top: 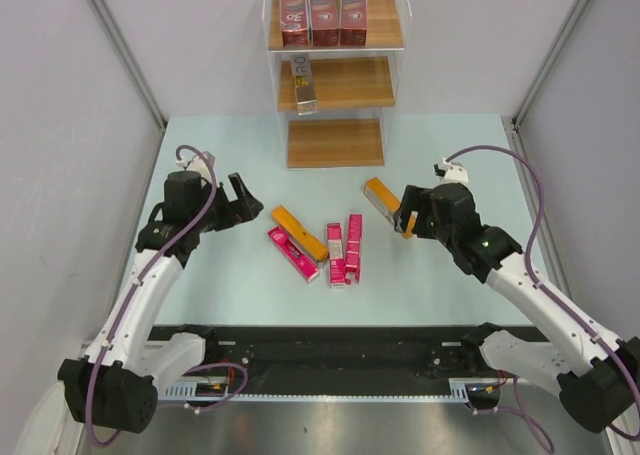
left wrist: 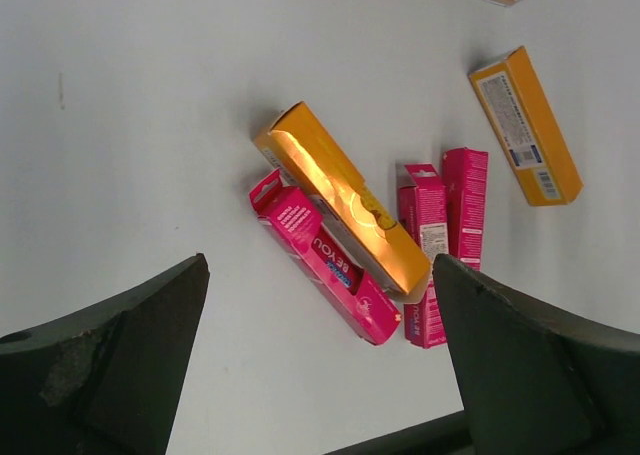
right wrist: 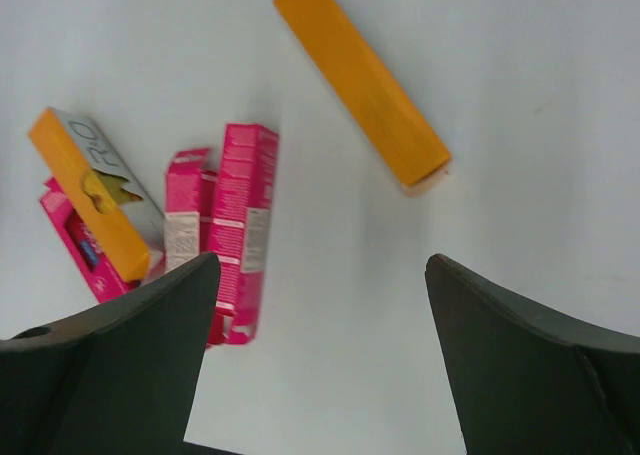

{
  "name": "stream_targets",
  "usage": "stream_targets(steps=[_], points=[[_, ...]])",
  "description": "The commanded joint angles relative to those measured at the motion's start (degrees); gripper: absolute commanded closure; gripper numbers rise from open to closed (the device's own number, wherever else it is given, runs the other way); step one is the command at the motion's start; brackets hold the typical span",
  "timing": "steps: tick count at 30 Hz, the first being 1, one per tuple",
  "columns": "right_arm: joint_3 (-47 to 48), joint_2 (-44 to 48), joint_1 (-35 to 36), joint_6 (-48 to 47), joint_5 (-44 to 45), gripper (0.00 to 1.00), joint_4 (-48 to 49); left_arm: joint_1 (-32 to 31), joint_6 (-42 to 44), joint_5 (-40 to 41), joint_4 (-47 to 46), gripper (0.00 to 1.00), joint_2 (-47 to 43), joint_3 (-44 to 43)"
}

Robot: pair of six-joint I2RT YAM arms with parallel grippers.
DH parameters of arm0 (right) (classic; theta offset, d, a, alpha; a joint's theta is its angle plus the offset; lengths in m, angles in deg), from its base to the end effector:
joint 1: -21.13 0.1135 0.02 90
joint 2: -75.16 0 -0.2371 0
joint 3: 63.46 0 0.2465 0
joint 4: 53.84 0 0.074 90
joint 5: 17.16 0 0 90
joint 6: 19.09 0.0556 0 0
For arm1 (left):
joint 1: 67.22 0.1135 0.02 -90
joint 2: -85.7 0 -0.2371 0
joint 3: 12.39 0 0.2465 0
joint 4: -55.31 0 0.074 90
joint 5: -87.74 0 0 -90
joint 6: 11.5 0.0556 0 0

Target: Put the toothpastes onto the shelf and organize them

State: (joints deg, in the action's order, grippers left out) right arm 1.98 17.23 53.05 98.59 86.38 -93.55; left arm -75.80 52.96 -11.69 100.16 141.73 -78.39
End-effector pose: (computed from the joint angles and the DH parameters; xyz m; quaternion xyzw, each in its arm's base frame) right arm 0.2164 0.1195 0.2784 0.0248 0.8709 0.1489 0.4677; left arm 0.2320 -0.0442 0.2791 -0.0927 0.8795 -0.2049 0.4194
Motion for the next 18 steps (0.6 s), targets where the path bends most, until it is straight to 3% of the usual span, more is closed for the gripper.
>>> stream_targets(steps=[1, 12, 18], points=[[-1.3, 4.7, -0.4, -2.7, 4.3, 0.11, -7.6, -0.9, -2.7, -4.7, -5.0, 0.0, 0.3, 0.4], [-2.4, 0.3, -2.4, -6.7, 4.1, 0.1, -4.7, -1.4, -3.4, -5.6, -5.6, 0.0, 0.8, 0.5], [-2.3, -4.7, -8.7, -9.4, -0.7, 0.0, 0.6, -1.5, -3.1, -5.2, -5.5, 0.0, 1.5, 0.6]])
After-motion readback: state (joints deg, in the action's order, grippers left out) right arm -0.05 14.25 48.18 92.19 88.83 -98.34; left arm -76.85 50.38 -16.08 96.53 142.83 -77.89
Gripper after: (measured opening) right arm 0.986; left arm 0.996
